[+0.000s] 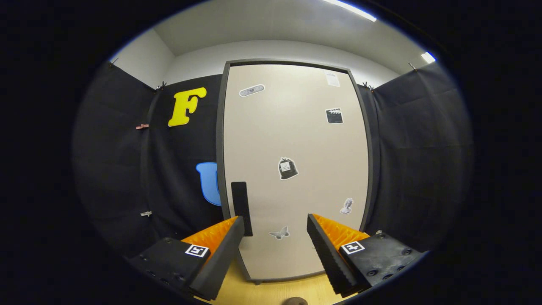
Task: Open the shoe cabinet door, grab the shoes and put them into the shoe cabinet, then close the shoe cabinet door.
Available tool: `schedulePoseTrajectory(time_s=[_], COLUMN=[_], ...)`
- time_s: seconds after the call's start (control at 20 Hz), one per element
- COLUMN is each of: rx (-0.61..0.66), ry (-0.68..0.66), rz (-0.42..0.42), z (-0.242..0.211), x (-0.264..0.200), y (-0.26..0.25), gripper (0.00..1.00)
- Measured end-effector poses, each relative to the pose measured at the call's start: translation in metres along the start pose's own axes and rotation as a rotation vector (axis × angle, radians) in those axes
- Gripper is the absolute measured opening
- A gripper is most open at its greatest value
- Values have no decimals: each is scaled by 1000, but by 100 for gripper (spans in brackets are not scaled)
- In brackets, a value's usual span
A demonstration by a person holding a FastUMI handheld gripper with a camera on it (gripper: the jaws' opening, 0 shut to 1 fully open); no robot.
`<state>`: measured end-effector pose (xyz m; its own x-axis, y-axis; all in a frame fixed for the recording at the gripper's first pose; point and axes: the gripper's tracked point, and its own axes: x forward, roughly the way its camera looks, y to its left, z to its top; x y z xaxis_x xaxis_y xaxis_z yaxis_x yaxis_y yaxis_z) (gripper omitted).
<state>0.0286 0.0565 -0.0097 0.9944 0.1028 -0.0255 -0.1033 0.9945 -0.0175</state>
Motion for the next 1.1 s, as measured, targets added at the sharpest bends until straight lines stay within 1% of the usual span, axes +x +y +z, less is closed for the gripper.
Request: schedulePoseTrajectory(time_s=[0.25,0.55,0.85,1.0,1.05,1.1], rx=[1,1,5,-1,1,-3], ry=[21,59,76,83,89,80], rz=[33,39,-1,-18,-13,-14], z=[-13,-31,-44,-50,-51,-50], x=[26,68,109,121,122,123], y=[29,49,48,46,47,48], gripper=[97,97,97,97,89,84])
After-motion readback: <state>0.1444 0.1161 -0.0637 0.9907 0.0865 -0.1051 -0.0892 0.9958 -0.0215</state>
